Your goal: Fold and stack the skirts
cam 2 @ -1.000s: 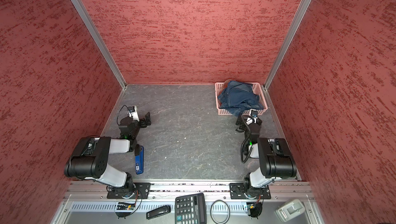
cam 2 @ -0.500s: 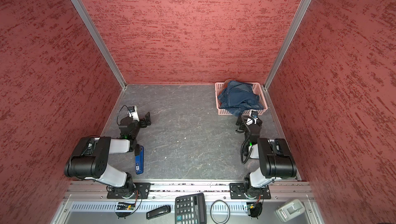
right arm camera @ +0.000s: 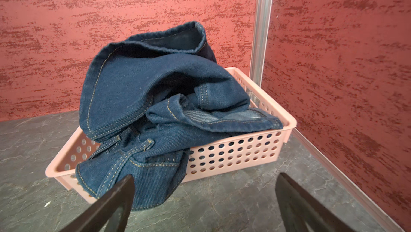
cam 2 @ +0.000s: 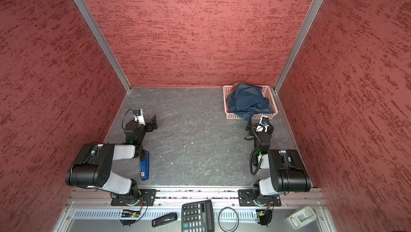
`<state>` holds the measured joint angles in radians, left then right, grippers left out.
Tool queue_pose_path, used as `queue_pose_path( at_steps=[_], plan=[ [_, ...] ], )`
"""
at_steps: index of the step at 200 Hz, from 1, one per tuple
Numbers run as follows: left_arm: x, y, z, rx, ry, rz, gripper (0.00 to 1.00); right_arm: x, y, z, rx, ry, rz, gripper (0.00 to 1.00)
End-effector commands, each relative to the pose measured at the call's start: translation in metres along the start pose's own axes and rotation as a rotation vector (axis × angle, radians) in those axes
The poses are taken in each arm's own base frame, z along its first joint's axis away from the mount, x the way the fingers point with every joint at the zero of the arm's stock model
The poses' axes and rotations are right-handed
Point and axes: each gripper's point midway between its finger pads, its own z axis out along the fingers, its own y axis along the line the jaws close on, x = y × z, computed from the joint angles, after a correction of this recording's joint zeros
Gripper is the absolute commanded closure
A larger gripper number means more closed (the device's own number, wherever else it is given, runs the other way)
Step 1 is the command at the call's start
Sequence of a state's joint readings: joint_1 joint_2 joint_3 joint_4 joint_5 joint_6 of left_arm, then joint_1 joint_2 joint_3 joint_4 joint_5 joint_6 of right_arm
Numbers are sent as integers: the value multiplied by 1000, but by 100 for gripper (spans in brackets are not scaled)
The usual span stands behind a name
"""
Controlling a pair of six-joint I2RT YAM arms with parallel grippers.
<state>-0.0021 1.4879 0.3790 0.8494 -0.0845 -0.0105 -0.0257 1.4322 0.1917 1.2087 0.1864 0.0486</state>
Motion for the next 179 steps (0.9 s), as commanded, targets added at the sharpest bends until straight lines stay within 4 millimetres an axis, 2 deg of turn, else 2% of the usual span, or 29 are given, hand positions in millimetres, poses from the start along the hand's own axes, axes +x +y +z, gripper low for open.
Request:
queue_pose_path(
  at_steps=[1, 15, 34, 73, 98, 120, 133, 160, 179],
  plan=[
    [-11, 16, -1, -120, 41, -17, 0, -17, -12, -7, 78, -40, 26, 1],
    [-16, 28, -1, -209, 120, -59, 0, -23, -19, -10, 118, -53, 42, 1],
    [-23, 33, -4, -269, 206, -103, 0, -31, -25, -9, 162, -44, 60, 1],
    [-60, 20, -11, -250, 265, -147, 0, -55, -35, -3, 251, -18, 151, 1],
    [-73, -1, -15, -156, 332, -150, 0, -74, -30, 3, 246, 24, 188, 1],
    [-76, -34, -19, 5, 424, -186, 0, -92, -12, 6, 171, 45, 224, 2],
    [-72, -46, -22, 58, 490, -214, 0, -100, 5, 10, 108, 73, 229, 4],
    [-61, -73, -29, 175, 617, -246, 0, -98, 51, 17, -4, 182, 167, 8],
    [-49, -94, -34, 244, 663, -210, 0, -86, 79, 23, -70, 286, 136, 10]
  ],
)
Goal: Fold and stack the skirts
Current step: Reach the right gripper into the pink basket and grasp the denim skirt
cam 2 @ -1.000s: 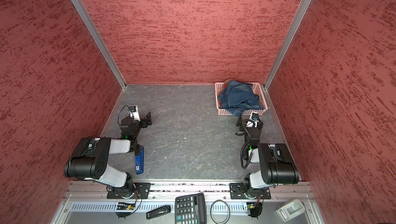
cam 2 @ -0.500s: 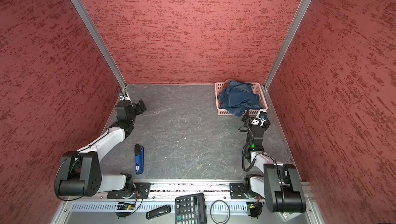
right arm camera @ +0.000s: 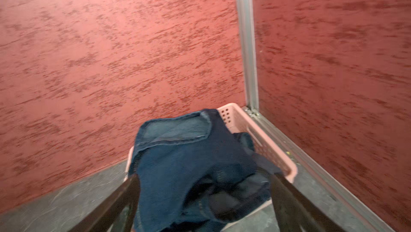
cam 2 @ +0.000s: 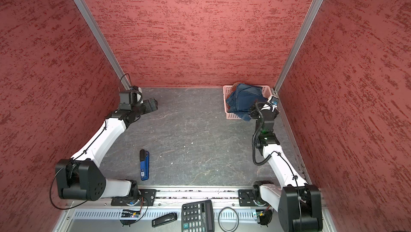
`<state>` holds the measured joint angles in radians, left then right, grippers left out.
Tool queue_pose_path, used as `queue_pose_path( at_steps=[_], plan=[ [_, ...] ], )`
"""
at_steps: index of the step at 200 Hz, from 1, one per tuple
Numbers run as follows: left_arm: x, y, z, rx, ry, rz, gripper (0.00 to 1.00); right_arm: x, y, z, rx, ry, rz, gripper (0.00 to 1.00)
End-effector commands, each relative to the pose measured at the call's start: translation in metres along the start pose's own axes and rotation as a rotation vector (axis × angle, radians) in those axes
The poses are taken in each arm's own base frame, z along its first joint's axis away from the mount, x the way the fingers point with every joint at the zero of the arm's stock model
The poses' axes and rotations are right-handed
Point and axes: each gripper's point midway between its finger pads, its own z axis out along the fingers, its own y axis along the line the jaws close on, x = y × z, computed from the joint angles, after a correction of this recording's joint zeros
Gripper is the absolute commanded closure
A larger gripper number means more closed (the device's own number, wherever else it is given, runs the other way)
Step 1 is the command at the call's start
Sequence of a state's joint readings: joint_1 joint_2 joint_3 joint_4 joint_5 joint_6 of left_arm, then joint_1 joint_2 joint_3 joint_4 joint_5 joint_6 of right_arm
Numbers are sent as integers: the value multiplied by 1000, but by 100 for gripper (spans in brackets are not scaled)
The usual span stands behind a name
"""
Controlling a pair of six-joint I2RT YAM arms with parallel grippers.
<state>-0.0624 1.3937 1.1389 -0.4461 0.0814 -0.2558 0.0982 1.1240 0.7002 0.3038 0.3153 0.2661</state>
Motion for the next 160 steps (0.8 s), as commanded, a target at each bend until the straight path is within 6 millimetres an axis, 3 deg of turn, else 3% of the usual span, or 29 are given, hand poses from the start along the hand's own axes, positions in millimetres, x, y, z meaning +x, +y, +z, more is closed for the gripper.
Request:
queue_pose_path(
  at_steps=[1, 22, 65, 71, 138, 160],
  plan=[
    [47, -26, 5, 106, 199, 20, 0, 39, 30, 4, -73, 217, -55, 10],
    [61, -46, 9, 144, 243, 97, 0, 54, 50, 15, -101, 330, -74, 12],
    [81, -78, 8, 209, 278, 200, 0, 48, 55, 45, -15, 407, -133, 16],
    [84, -81, 8, 217, 281, 211, 0, 56, 55, 54, -1, 437, -155, 16],
    [90, -94, 4, 250, 287, 243, 0, 80, 65, 109, 78, 538, -224, 27],
    [90, -95, 3, 256, 288, 241, 0, 82, 66, 134, 116, 494, -230, 37]
  ],
)
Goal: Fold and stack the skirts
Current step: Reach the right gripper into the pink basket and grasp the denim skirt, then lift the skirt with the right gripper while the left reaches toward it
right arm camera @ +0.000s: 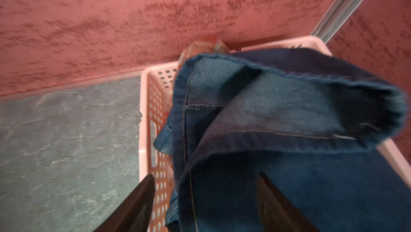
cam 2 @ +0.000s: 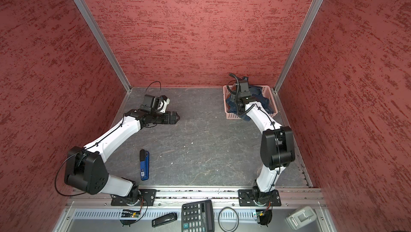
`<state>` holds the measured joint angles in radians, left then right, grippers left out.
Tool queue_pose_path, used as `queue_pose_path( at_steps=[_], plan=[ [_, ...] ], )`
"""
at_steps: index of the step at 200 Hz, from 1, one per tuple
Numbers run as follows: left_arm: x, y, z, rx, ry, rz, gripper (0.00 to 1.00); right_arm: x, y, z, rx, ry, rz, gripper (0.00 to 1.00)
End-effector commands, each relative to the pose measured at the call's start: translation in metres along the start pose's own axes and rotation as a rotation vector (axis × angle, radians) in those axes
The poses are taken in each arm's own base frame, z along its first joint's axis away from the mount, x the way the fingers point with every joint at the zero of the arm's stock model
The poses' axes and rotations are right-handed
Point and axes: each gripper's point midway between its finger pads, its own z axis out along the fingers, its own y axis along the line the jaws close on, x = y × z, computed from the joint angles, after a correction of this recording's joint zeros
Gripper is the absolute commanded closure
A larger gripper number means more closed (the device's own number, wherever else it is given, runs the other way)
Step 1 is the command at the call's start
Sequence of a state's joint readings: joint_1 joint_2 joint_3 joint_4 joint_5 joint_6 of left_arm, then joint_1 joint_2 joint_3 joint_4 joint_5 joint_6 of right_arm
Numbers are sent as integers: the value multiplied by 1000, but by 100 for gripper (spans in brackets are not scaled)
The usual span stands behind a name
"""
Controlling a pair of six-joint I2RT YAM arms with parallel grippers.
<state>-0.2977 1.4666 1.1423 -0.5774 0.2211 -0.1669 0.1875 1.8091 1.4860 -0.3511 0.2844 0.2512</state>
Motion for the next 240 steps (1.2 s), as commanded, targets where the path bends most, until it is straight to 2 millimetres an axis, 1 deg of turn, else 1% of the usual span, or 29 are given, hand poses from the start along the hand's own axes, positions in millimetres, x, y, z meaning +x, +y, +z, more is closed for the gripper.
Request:
queue_pose_path(
  at_steps=[1, 8, 9, 11, 13, 15, 17, 20, 21, 23, 25, 31, 32, 33, 35, 37, 39, 47, 56, 74, 96, 110, 132, 148, 166, 183, 198, 218, 240],
  plan=[
    [-5, -8, -6, 28, -16, 22, 0, -11, -5, 12, 72, -29, 3, 38],
    [-5, -9, -7, 31, -18, 22, 0, -19, -2, 17, 66, -58, 10, 44],
    [-5, -9, -6, 30, -18, 21, 0, -21, -1, 18, 64, -65, 12, 47],
    [-5, -8, -6, 30, -18, 20, 0, -22, -1, 19, 65, -67, 12, 48],
    [-5, -8, -6, 29, -18, 18, 0, -24, -1, 21, 68, -72, 13, 54],
    [-5, -8, -6, 30, -17, 16, 0, -25, -1, 22, 69, -75, 14, 55],
    [-5, -8, -6, 31, -17, 16, 0, -29, -1, 23, 73, -85, 17, 60],
    [-5, -9, -6, 34, -15, 17, 0, -31, -1, 24, 78, -90, 17, 63],
    [-5, -9, -6, 35, -15, 16, 0, -33, -1, 24, 81, -96, 16, 66],
    [-4, -10, -5, 36, -14, 16, 0, -35, -1, 25, 84, -103, 17, 69],
    [-4, -10, -5, 37, -12, 16, 0, -37, -1, 25, 85, -108, 18, 70],
    [-4, -10, -5, 38, -12, 14, 0, -43, -2, 27, 99, -126, 22, 85],
    [-4, -11, -5, 39, -13, 13, 0, -43, -2, 27, 99, -126, 22, 85],
    [-4, -10, -5, 39, -13, 13, 0, -45, -2, 28, 103, -129, 23, 90],
    [-4, -11, -5, 40, -14, 12, 0, -45, -2, 28, 103, -130, 24, 92],
    [-4, -12, -4, 41, -14, 13, 0, -48, -1, 29, 103, -134, 25, 97],
    [-4, -12, -4, 43, -14, 12, 0, -50, -1, 29, 103, -137, 26, 100],
    [-4, -14, -3, 50, -14, 3, 0, -56, -2, 28, 106, -142, 33, 100],
    [-3, -18, 0, 66, -13, -11, 0, -68, -1, 22, 100, -162, 40, 100],
    [-7, -31, 6, 105, -22, -64, 0, -93, 0, -6, 72, -222, 48, 100],
    [-11, -63, 24, 170, -34, -106, 0, -124, 0, -50, 36, -288, 42, 100],
    [-17, -90, 41, 227, -33, -139, 0, -141, -2, -81, 15, -332, 32, 100],
    [-28, -134, 72, 311, -14, -193, 0, -168, -7, -129, 0, -412, 15, 100],
    [-31, -163, 98, 353, 13, -209, 0, -190, -10, -163, -12, -470, 4, 100],
    [-33, -188, 124, 375, 34, -226, 0, -212, -10, -193, -32, -521, -2, 100],
    [-33, -199, 146, 387, 45, -254, 0, -231, -8, -218, -61, -567, 5, 100],
    [-33, -207, 166, 427, 50, -282, 0, -249, -6, -245, -100, -619, 17, 100],
    [-34, -216, 192, 474, 59, -309, 11, -271, -6, -280, -132, -685, 34, 100],
    [-37, -226, 213, 516, 61, -334, 23, -287, -7, -304, -151, -733, 42, 100]
  ],
)
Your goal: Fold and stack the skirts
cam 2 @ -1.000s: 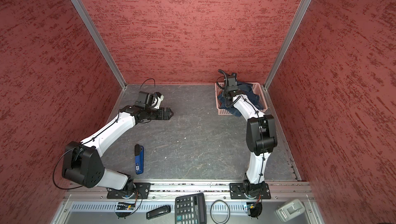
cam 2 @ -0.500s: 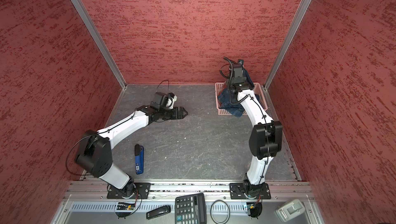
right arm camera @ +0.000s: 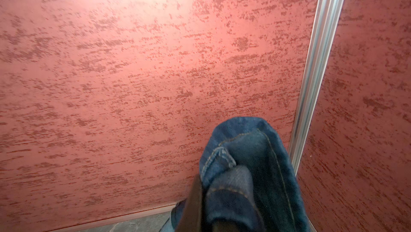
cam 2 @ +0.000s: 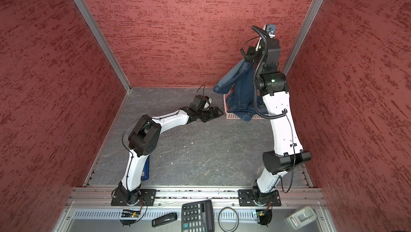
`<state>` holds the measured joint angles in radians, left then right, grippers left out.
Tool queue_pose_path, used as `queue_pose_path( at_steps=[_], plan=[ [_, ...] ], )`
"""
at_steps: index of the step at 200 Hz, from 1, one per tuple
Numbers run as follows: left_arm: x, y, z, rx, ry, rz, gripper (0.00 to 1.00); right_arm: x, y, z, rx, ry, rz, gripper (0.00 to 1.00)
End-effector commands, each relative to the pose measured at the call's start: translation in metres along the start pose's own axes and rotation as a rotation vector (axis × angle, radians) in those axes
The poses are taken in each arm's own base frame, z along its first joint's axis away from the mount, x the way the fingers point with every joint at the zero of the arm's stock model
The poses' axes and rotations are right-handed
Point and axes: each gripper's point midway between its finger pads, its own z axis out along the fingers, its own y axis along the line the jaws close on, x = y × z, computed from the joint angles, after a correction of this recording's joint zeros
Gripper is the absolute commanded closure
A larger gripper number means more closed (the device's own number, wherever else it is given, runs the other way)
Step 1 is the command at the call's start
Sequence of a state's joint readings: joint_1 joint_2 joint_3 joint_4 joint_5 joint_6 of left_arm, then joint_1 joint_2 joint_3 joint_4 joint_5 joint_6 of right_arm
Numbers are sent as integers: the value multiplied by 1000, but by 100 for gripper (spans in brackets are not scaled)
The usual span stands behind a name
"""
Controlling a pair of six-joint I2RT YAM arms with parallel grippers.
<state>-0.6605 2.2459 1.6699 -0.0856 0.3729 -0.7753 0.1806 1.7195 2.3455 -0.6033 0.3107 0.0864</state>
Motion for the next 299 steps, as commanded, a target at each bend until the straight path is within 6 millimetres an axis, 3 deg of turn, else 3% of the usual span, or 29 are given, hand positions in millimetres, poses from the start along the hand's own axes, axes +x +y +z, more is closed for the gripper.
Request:
queue_pose_path(
  at_steps=[1, 23, 70, 107, 132, 151, 173, 213, 255, 274, 299],
  plan=[
    [-13, -14, 19, 97, -23, -43, 23, -40, 5, -18, -41, -79, 3, 100],
    [-18, -22, 36, 156, -32, -52, 30, -53, 7, -26, -64, -109, 19, 100],
    [-21, -42, 70, 256, -23, -43, 42, -59, 12, -33, -101, -123, 23, 100],
    [-12, -57, 92, 288, 16, -34, 40, -66, 13, -37, -110, -143, 18, 100],
    [-18, -63, 94, 294, 16, -31, 39, -63, 17, -36, -130, -133, 14, 100],
    [-30, -65, 81, 298, 5, -22, 34, -65, 21, -37, -153, -139, 13, 100],
    [-53, -68, 44, 298, -45, 3, 27, -68, 30, -41, -188, -153, 4, 100],
    [-96, -65, -56, 279, -177, 43, 19, -66, 66, -44, -275, -168, -16, 100],
    [-121, -12, -182, 173, -348, -34, 18, -45, 140, -52, -437, -148, -16, 100],
    [-121, 19, -237, 95, -414, -77, 18, -33, 178, -60, -503, -137, -18, 100],
    [-119, 46, -305, 7, -508, -95, 14, -17, 218, -69, -576, -113, 3, 100]
  ],
)
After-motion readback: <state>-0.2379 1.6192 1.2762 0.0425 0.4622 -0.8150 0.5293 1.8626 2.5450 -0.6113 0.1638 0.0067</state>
